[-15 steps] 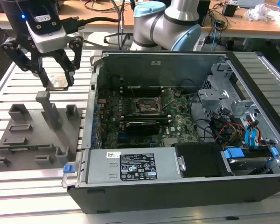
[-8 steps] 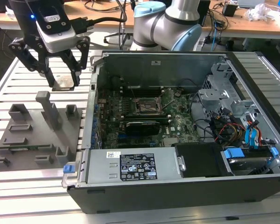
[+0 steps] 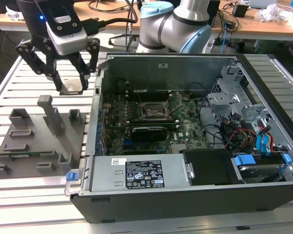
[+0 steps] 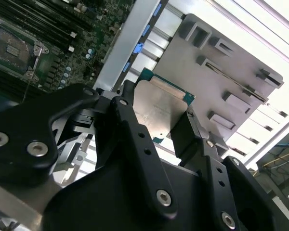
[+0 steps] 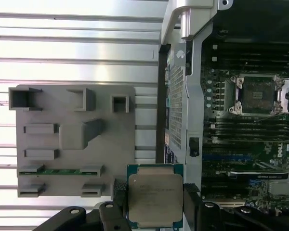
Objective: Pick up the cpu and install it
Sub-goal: 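Pick up the cpu and move it towards the insertion slot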
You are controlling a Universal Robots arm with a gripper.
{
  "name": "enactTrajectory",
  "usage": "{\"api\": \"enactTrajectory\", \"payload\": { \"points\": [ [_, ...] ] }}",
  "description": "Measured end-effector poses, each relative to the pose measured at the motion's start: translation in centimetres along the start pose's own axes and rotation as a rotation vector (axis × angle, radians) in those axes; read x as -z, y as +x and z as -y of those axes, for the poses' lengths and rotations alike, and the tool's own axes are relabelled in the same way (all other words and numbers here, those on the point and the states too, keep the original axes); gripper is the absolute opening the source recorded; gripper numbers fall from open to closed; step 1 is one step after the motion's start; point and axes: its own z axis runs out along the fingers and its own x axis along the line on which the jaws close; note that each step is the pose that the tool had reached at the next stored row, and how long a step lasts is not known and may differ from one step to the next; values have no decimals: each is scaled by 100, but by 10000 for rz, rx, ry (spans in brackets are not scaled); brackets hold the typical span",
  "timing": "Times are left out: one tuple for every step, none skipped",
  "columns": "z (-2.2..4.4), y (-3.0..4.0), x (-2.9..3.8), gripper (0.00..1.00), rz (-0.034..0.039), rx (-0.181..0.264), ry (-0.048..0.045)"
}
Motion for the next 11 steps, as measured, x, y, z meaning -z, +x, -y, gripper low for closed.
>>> {"api": "enactTrajectory", "payload": {
  "points": [
    [0, -12, 0, 55, 0, 0, 2],
    [0, -32, -1, 55, 0, -1, 6],
    [0, -45, -1, 55, 0, 0, 8],
    [1, -64, -2, 55, 0, 0, 10],
    [1, -76, -2, 55, 0, 0, 11],
    [1, -98, -2, 55, 0, 0, 13],
    [1, -111, -3, 55, 0, 0, 14],
    [2, -126, -3, 55, 0, 0, 15],
    [2, -137, -3, 55, -1, 0, 16],
    [2, -151, -4, 55, 0, 0, 16],
    [2, -167, -4, 55, 0, -1, 17]
  ]
}}
